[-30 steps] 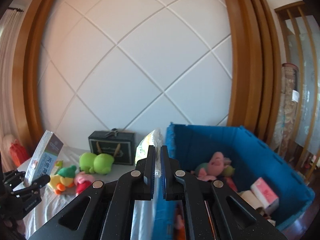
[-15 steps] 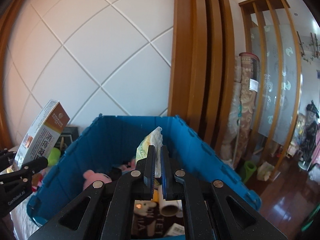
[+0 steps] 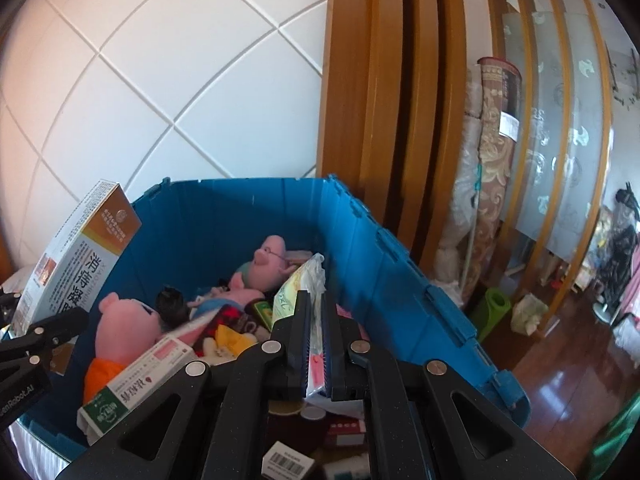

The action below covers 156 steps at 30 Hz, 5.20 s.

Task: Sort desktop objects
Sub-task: 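Carry the box and snack packet over the blue bin and release them inside, then move both tools back over the plush toys on the bed, then grasp the green-hatted duck plush with the left gripper while the right grasps Peppa Pig, then carry the duck and Peppa Pig plush over the blue bin and release them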

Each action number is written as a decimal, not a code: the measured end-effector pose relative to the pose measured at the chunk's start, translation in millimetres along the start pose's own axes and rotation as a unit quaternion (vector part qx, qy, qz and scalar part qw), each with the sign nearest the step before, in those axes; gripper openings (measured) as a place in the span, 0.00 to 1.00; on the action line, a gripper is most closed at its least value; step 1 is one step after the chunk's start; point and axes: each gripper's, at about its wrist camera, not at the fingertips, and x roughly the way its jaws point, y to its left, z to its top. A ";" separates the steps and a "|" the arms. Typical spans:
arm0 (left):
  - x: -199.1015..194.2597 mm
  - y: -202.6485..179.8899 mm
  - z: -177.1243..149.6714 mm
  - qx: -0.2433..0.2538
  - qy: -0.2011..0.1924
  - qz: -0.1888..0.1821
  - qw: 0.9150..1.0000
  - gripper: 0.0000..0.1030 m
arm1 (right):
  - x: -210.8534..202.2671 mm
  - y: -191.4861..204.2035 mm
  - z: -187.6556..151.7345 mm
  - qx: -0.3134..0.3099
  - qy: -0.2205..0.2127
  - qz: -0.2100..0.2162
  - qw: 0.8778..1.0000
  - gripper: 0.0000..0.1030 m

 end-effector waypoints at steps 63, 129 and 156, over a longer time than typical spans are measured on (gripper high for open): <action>-95.8 443.7 -236.1 -0.243 0.105 0.203 0.943 0.62 | 6.4 439.4 -6.7 -0.130 0.041 0.199 0.970 1.00; 35.5 515.0 -199.0 -0.152 0.205 0.210 0.944 0.67 | 162.4 594.8 -53.8 -0.147 0.281 0.141 0.938 0.76; -120.2 327.8 -62.5 -0.106 -0.011 0.142 0.984 0.68 | -110.5 417.0 97.6 -0.075 0.012 0.050 0.996 0.77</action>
